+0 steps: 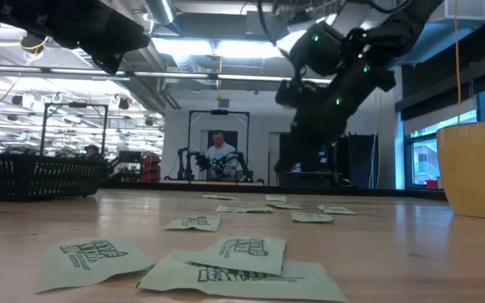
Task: Pick and place Stevia / Truvia into bins
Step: Put the stevia packet into the black bin
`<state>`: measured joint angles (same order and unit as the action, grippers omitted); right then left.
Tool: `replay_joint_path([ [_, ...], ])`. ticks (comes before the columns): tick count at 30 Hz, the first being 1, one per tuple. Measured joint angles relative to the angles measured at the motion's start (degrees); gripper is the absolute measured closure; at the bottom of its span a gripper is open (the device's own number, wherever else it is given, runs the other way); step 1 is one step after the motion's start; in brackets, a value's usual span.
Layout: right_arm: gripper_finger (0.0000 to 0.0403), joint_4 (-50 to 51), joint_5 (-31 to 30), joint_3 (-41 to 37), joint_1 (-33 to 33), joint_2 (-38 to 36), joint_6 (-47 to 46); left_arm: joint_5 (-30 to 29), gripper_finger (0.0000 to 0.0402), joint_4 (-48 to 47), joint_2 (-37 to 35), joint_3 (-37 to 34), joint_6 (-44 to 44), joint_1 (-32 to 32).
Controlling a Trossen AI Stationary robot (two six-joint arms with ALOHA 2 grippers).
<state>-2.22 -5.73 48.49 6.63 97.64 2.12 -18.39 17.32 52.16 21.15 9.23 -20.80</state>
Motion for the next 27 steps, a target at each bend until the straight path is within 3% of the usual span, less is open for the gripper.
replay_joint_path([
  [11, 0.0281, -1.32, -5.88, 0.00, 0.88, 6.07, 4.13, 0.00, 0.0322, 0.04, 0.00, 0.00, 0.00, 0.00],
  [27, 0.0281, -5.14, -3.22, 0.00, 4.52, 6.71, 0.64, 0.01, 0.0327, -0.89, 0.00, -0.02, 0.00, 0.00],
])
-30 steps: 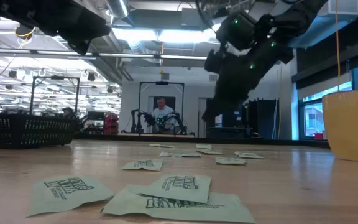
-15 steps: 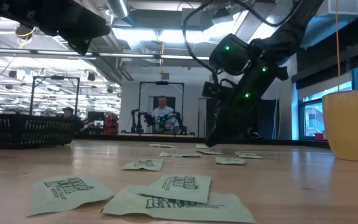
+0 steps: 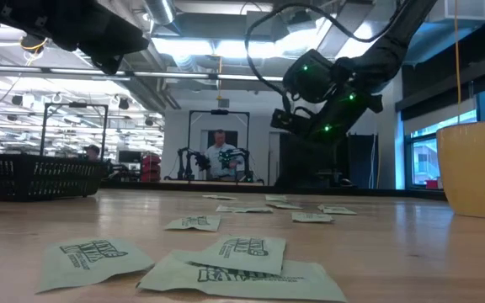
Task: Pick and place Stevia / Truvia into bins
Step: Put the stevia packet into the black bin
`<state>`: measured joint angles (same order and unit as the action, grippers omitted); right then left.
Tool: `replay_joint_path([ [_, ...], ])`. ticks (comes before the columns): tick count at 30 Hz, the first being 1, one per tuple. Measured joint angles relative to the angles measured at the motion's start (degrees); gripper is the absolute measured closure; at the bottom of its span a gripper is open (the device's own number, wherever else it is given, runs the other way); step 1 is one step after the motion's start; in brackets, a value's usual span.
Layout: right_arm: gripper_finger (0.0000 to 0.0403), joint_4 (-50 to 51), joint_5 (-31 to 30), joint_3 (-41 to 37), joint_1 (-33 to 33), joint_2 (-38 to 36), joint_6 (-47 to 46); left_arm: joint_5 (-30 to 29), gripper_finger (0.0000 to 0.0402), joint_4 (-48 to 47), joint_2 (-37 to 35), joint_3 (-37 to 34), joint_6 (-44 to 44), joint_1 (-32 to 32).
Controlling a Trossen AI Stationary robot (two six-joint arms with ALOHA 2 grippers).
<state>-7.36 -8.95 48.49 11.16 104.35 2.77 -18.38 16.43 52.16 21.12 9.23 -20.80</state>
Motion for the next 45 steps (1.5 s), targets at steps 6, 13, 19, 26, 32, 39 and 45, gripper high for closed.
replay_joint_path([
  [6, 0.0281, -1.23, -0.09, 0.24, -0.02, 3.29, -0.86, 0.00, 0.0326, -0.21, 0.00, 0.00, 0.00, 0.00],
  [13, 0.0316, -0.95, 0.07, 0.26, -0.07, 4.27, -0.92, 0.01, 0.0324, -0.21, 0.00, 0.00, 0.00, 0.00],
  [19, 0.0368, -0.89, -0.02, 0.22, -0.07, 4.42, -0.99, 0.01, 0.0327, -0.21, 0.00, 0.00, 0.00, 0.00],
  [26, 0.0399, -3.62, -0.13, 0.07, -0.02, 4.59, -2.23, 0.01, 0.0326, -0.18, 0.00, 0.00, 0.00, 0.00],
  [32, 0.0396, -5.37, 3.52, 1.06, -0.53, 4.86, -1.05, 0.01, 0.0323, -0.14, 0.00, 0.00, 2.69, 0.00],
  [39, 0.0399, -4.92, 18.27, 6.40, -3.83, 5.05, 0.62, 0.01, 0.0326, 0.04, 0.00, 0.00, 3.54, 0.00],
  [45, 0.0397, -4.98, 31.87, 12.63, -7.44, 4.96, 0.78, 0.01, 0.0323, 0.06, 0.00, 0.00, 3.53, 0.01],
])
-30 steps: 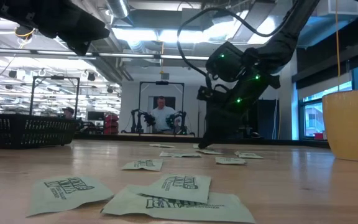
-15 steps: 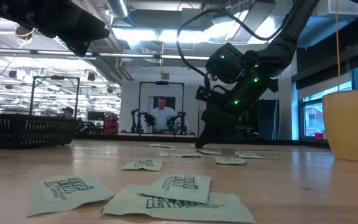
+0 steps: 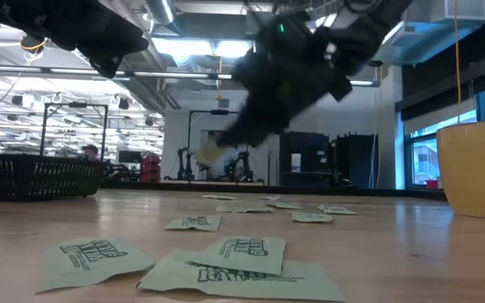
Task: Pick and place Stevia / Truvia into bins
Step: Put the stevia packet into the black bin
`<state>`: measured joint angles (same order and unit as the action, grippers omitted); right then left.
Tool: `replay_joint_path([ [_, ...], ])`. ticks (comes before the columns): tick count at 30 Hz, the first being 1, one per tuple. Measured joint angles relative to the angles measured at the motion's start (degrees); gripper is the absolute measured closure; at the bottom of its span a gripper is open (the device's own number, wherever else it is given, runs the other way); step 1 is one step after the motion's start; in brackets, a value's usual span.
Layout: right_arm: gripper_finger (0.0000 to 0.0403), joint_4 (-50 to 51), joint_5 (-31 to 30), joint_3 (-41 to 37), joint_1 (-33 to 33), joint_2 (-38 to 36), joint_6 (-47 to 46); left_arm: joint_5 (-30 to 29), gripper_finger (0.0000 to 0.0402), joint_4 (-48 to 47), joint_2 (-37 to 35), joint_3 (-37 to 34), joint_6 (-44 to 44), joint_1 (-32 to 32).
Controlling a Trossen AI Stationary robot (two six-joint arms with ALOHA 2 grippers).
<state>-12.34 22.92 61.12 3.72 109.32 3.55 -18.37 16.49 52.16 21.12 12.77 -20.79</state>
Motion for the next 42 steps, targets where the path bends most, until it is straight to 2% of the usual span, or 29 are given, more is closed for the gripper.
replay_joint_path([
  [4, 0.0396, -0.35, 11.28, 4.32, -2.01, -0.09, 0.01, 0.00, 0.0324, -0.02, 0.00, 0.00, -0.02, -0.01],
  [9, 0.0396, -0.43, 21.45, 9.42, -4.00, -0.13, -0.37, 0.89, 0.0323, -2.37, 0.00, 0.00, -0.43, -0.22],
  [12, 0.0396, -0.48, 25.46, 12.08, -5.02, -0.13, -0.33, 1.09, 0.0316, -4.86, 0.03, 0.00, -4.07, -0.27],
  [17, 0.0396, -4.09, 25.61, 15.64, -6.51, -0.22, 1.33, 1.92, 0.0298, -4.74, 1.11, 0.00, -11.46, -0.28],
  [25, 0.0396, -9.75, 21.11, 16.27, -7.05, -0.24, 1.22, 6.27, 0.0271, 3.40, 3.26, 0.00, -21.23, -0.73],
  [33, 0.0396, -9.73, 19.44, 16.27, -7.03, -0.24, 1.17, 6.08, 0.0269, 11.69, 4.88, 0.00, -28.51, -2.19],
  [37, 0.0396, -9.61, 16.47, 16.27, -7.03, -0.24, 1.18, 6.38, 0.0271, 16.52, 5.84, 0.00, -29.52, -3.06],
  [42, 0.0396, -9.39, 16.39, 16.27, -7.03, -0.24, 1.09, 6.43, 0.0273, 19.01, 6.27, 0.02, -32.34, -4.14],
])
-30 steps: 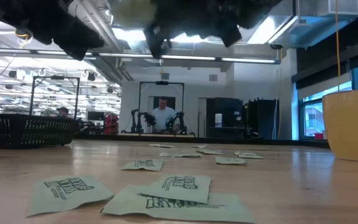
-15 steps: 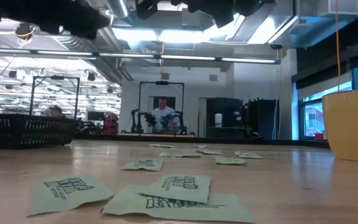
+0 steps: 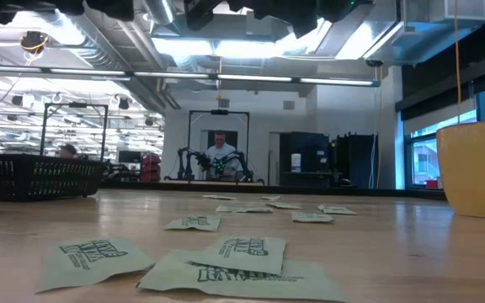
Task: Pick and place Stevia / Truvia into bins
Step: Put the stevia packet into the black bin
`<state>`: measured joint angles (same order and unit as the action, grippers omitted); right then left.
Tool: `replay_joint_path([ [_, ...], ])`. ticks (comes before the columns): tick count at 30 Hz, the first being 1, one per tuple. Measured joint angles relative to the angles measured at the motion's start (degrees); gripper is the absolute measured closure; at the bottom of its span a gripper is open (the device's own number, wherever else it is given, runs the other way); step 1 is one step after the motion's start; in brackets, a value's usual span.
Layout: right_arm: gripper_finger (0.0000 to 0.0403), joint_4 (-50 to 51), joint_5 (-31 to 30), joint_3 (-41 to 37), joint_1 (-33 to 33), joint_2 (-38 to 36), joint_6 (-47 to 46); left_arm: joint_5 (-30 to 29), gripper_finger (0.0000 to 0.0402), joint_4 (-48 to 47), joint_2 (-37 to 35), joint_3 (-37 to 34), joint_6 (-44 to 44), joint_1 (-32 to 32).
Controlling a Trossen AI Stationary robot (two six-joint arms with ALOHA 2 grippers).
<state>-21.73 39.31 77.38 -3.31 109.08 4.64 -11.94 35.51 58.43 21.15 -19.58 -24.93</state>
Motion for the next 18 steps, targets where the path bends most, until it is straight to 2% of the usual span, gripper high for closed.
replay_joint_path([
  [8, 0.0396, 0.24, -1.31, 0.00, 0.00, 0.00, 0.15, -0.12, 0.0302, 0.45, -0.02, 0.00, -1.35, -1.04],
  [18, 0.0396, 0.19, -1.33, 0.00, 0.00, -0.02, 0.47, -0.57, 0.0389, 0.35, -0.02, 0.00, -2.25, -1.02],
])
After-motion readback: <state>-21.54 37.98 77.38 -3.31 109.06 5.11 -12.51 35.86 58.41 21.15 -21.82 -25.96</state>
